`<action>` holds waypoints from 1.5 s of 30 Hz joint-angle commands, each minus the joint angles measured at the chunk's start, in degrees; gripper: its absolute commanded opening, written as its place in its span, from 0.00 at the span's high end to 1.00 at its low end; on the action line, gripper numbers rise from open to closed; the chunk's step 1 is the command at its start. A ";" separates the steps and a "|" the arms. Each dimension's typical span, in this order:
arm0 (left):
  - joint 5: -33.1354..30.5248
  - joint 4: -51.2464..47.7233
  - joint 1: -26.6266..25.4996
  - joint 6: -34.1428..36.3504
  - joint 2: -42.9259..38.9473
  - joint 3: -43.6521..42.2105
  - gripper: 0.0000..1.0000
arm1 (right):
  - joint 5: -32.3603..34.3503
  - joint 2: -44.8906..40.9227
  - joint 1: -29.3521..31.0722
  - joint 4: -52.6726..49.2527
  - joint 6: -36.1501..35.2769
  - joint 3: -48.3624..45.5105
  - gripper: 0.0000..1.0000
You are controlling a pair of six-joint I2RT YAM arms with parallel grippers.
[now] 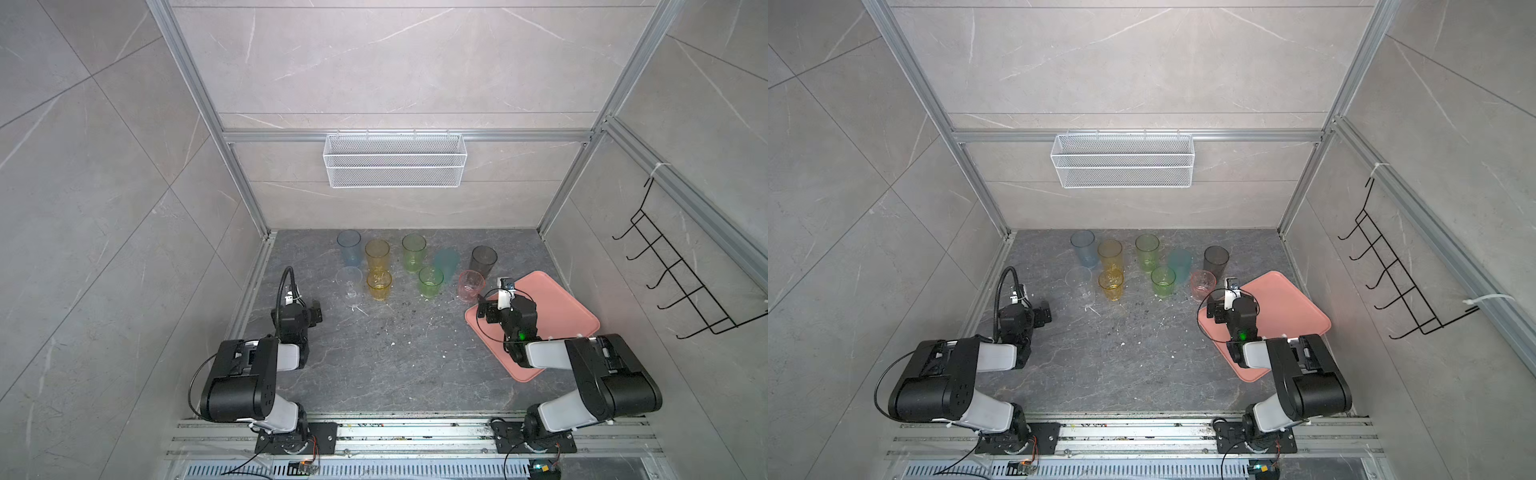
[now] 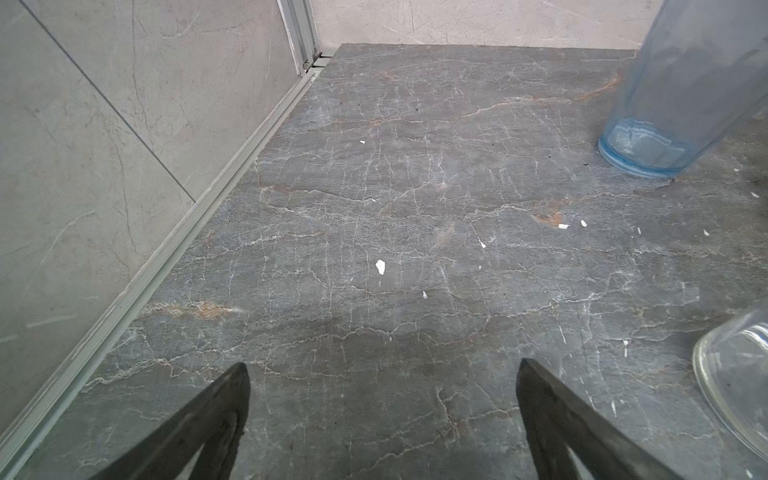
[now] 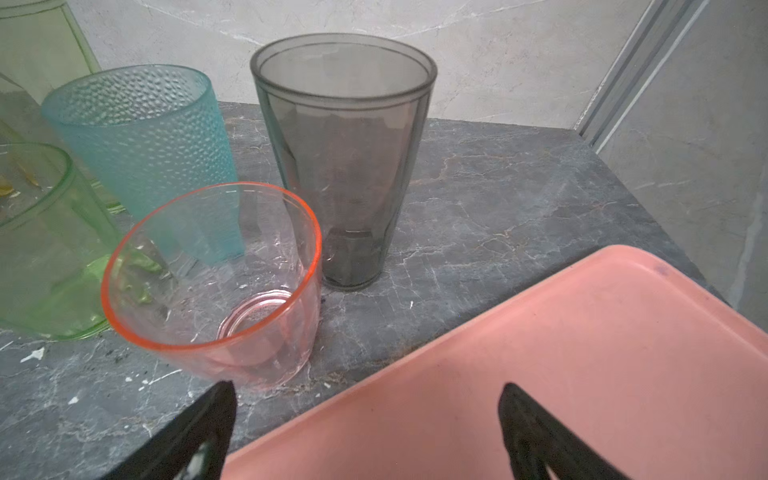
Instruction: Place the glasses into the tray
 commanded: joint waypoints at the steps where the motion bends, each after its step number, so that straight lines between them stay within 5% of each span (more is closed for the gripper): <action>1: 0.24 1.63 0.19 -0.72 -0.24 1.56 0.00 | -0.29 -0.19 -0.02 -0.64 0.77 0.82 0.00; 27: 0.76 1.97 0.10 -0.22 -0.98 1.08 0.00 | -0.57 0.01 -0.15 -0.69 1.02 0.99 0.00; 33: -2.35 -3.92 -0.25 -0.83 -9.39 0.40 0.00 | 0.39 -3.94 -0.07 -0.62 1.12 -0.65 0.01; 38: -8.06 -9.85 -1.69 -2.41 -20.40 -0.37 0.00 | 4.74 -13.72 -0.05 -17.04 3.86 3.28 0.01; 45: -12.35 -21.50 -3.67 -5.62 -33.63 1.89 0.00 | 2.64 -21.90 -0.14 -24.74 12.01 7.29 0.01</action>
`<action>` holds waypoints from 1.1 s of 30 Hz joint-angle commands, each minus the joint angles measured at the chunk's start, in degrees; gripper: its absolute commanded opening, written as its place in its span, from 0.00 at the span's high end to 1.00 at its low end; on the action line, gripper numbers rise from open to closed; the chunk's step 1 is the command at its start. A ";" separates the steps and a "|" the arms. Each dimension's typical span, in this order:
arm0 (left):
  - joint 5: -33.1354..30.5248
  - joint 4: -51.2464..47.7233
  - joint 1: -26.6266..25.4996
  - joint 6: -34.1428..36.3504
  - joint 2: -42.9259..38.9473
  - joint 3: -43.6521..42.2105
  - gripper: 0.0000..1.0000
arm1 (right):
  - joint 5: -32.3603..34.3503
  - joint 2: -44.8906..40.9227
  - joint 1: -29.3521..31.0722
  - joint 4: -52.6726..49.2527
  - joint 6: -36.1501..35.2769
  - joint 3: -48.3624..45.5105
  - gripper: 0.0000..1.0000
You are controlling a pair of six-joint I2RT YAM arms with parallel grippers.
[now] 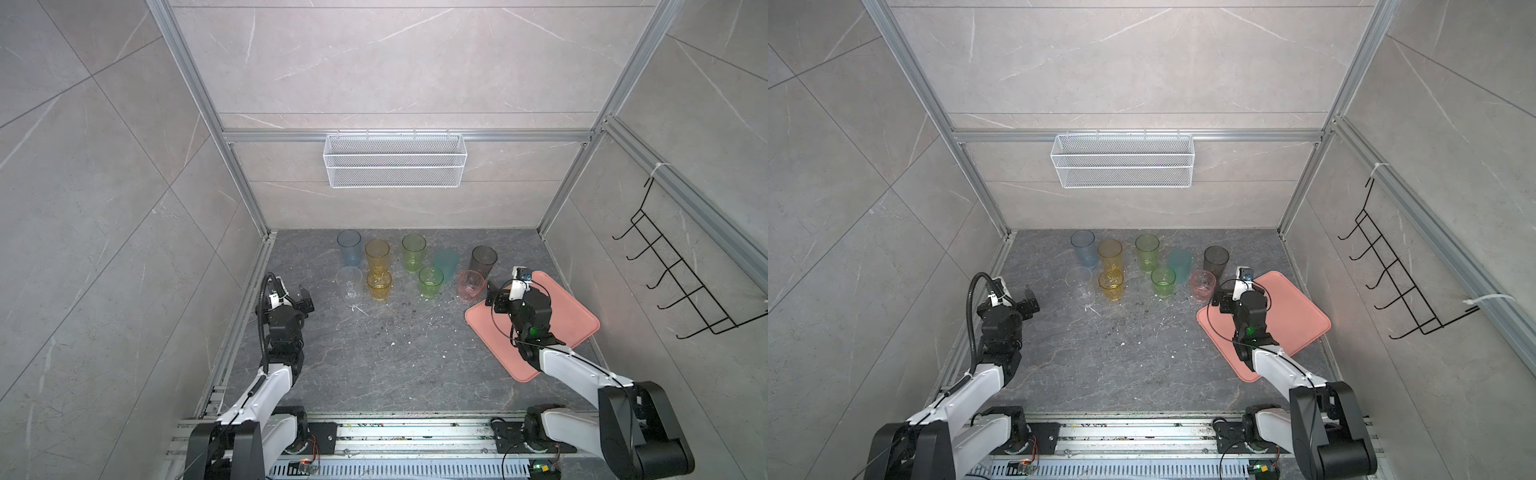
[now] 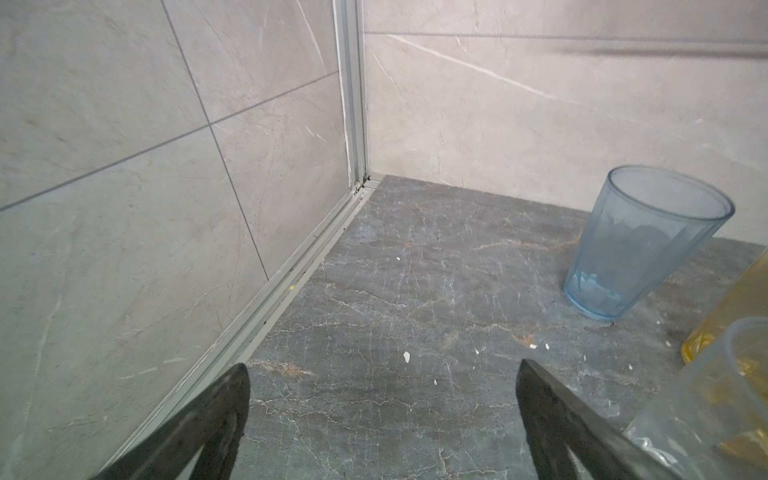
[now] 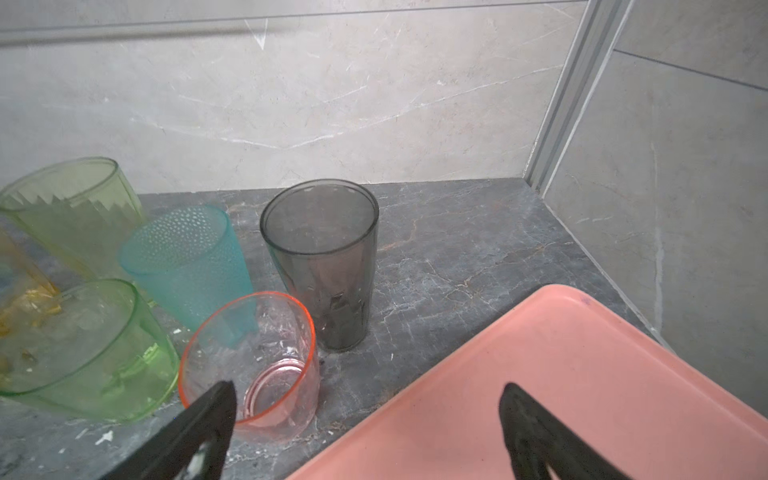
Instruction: Place the glasses into the tray
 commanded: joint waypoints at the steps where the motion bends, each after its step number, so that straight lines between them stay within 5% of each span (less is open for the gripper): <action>1: -4.84 -7.90 -1.82 -3.27 -4.78 2.81 0.00 | -0.94 -3.53 -0.16 -10.53 6.39 4.94 0.00; 5: -6.96 -16.50 -5.57 -6.34 -9.08 6.87 0.00 | -2.28 -7.15 -0.20 -18.86 9.70 9.91 0.01; 9: -16.75 -35.58 -10.75 -17.77 -10.07 15.93 0.00 | -3.39 -13.03 -0.28 -18.29 14.10 9.45 0.00; 16: -8.86 -51.70 -16.03 -23.71 -4.35 27.48 0.00 | -9.19 -15.36 -0.28 -29.94 17.20 17.07 0.00; 25: 0.05 -58.61 -27.74 -30.99 4.54 34.29 0.00 | -15.34 -13.81 -0.26 -39.03 19.49 24.72 0.00; 33: 4.98 -56.84 -39.79 -34.57 16.78 40.31 0.00 | -17.46 -14.05 -0.31 -34.96 23.24 20.62 0.01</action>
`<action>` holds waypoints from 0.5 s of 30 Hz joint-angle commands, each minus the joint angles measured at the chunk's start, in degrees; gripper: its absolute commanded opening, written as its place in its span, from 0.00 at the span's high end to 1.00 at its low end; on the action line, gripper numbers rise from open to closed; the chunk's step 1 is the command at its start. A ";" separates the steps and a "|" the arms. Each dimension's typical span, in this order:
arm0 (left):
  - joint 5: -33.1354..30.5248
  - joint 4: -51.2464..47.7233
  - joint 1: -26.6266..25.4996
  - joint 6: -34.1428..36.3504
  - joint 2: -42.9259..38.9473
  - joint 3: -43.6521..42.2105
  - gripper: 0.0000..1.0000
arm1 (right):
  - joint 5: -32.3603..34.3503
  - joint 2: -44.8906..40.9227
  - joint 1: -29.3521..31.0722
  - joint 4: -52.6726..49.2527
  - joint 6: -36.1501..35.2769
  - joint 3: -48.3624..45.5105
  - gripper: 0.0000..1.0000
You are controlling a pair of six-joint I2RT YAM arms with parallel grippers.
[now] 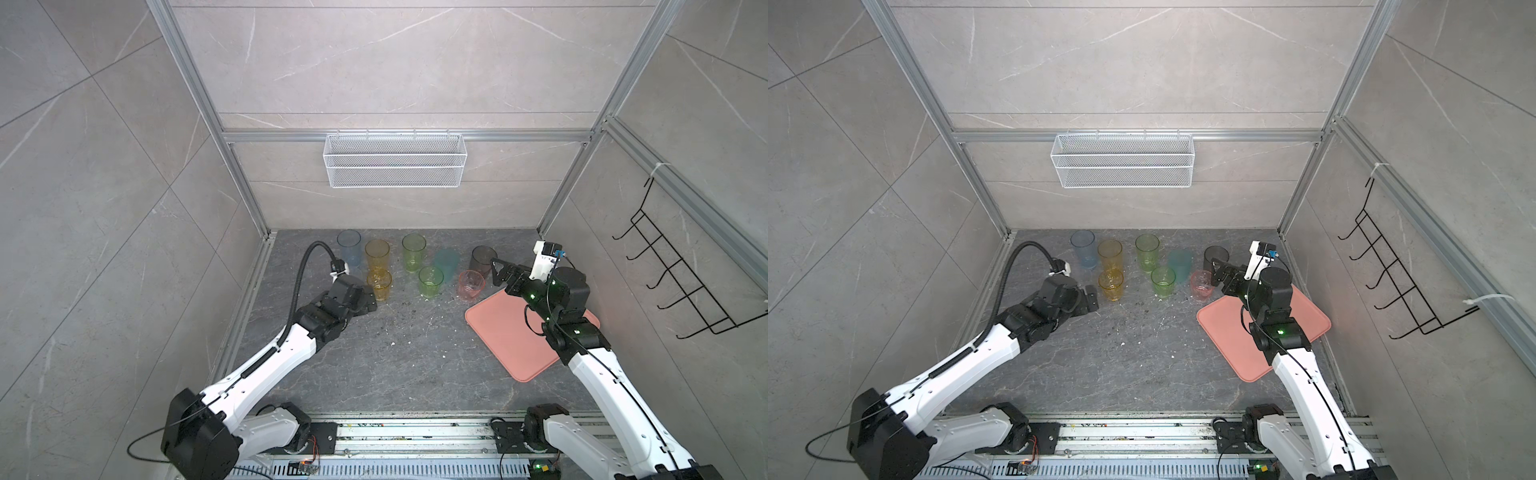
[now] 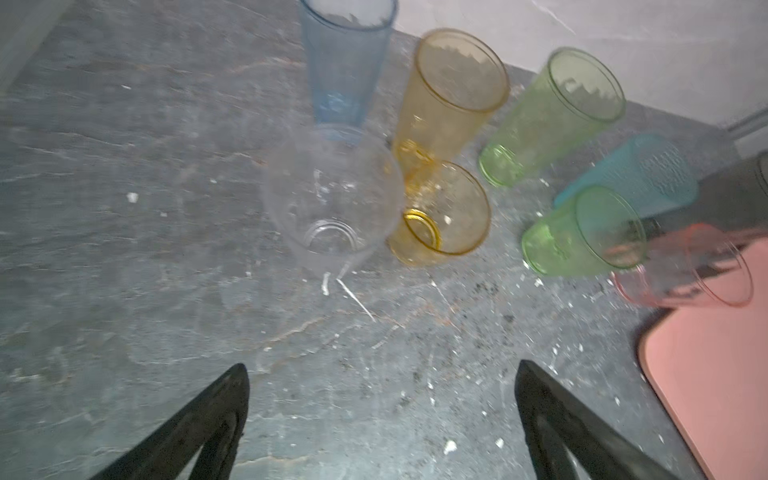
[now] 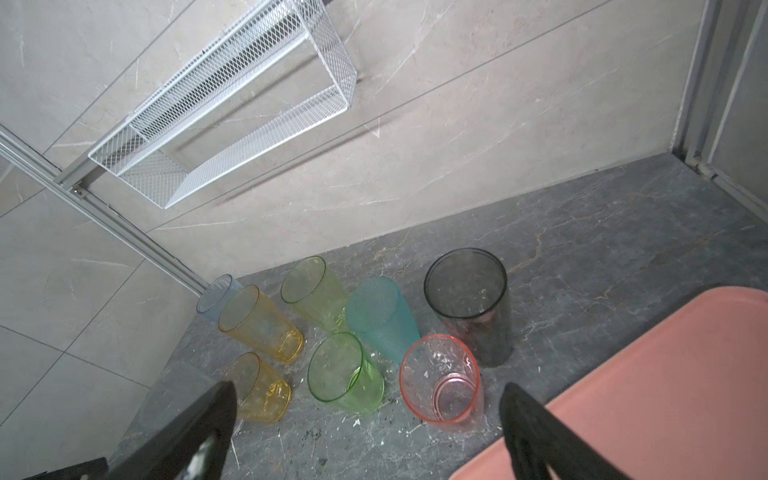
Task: Place the glasses into the tray
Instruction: 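Reach the left gripper across to the pink tray edge while the right arm lifts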
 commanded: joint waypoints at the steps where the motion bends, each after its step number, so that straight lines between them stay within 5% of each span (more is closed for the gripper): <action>1: 3.14 0.38 -4.58 -3.23 4.85 4.63 0.00 | -1.45 1.00 -0.13 -1.40 3.22 -0.69 0.01; 5: 3.82 0.63 -10.27 -2.91 13.09 10.60 0.00 | -1.94 2.49 -0.15 -1.40 4.24 -2.63 0.00; 15: 4.96 -3.25 -19.48 -3.25 33.78 29.69 0.00 | 10.89 3.90 -0.13 -7.03 5.31 -3.20 0.01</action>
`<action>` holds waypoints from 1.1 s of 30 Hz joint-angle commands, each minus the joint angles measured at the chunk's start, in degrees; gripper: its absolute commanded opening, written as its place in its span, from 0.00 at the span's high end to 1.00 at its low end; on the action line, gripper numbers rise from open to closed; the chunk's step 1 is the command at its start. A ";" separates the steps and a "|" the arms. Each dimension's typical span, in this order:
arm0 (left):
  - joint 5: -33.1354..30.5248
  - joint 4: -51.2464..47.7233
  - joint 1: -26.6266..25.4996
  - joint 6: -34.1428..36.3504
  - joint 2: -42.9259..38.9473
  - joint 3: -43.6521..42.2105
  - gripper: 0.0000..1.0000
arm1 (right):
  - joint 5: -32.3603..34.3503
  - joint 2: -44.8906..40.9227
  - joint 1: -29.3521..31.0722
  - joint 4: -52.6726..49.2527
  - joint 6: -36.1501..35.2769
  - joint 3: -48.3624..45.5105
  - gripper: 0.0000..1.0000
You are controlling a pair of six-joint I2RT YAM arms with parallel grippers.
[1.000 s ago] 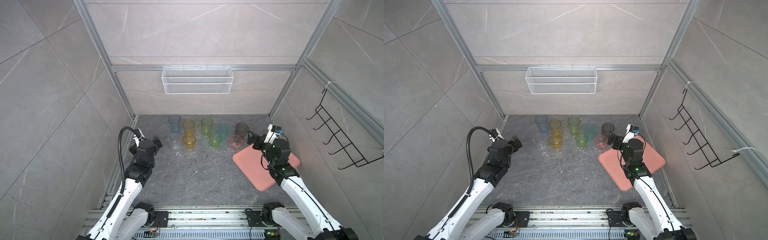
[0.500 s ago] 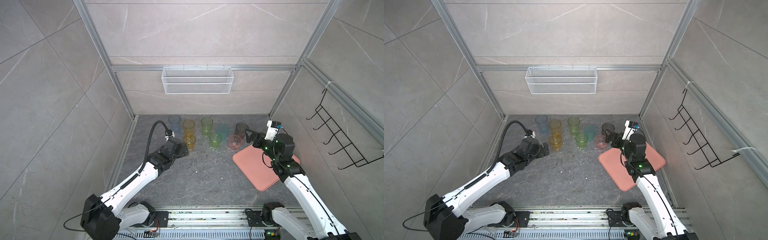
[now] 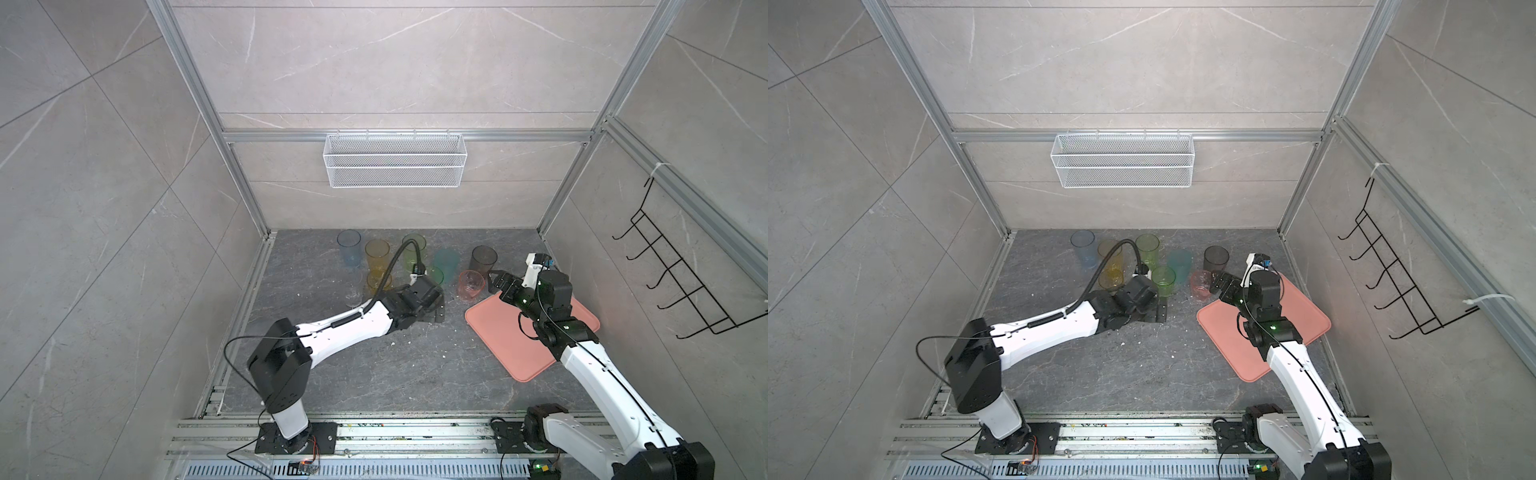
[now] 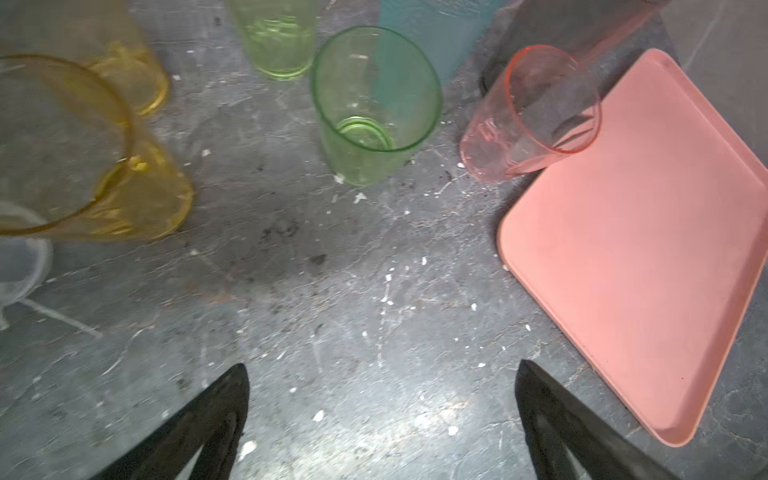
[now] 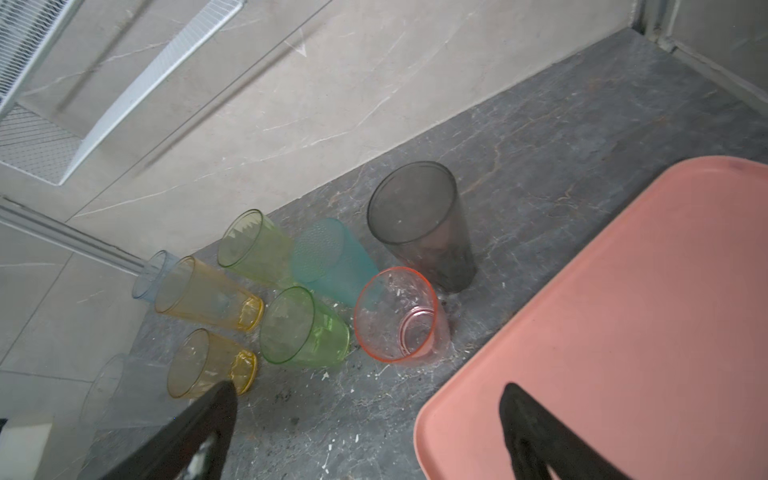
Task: Place the glasses into the tray
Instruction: 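Reach the left gripper across to the pink tray edge while the right arm lifts, then lower the left gripper and pinch the near rim of the pink tray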
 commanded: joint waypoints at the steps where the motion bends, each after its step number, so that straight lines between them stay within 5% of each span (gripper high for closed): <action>1: 0.83 -2.34 -2.11 -0.96 4.65 6.72 0.00 | 6.89 0.11 -0.09 -3.20 1.32 -0.04 0.00; 14: 1.96 -6.84 -8.16 -0.34 21.03 24.49 0.00 | 18.48 0.25 -0.29 -8.19 5.70 0.37 0.00; 33: 6.53 -9.15 -11.73 -2.20 34.57 34.98 0.09 | 17.81 1.34 -0.31 -8.13 6.50 0.43 0.00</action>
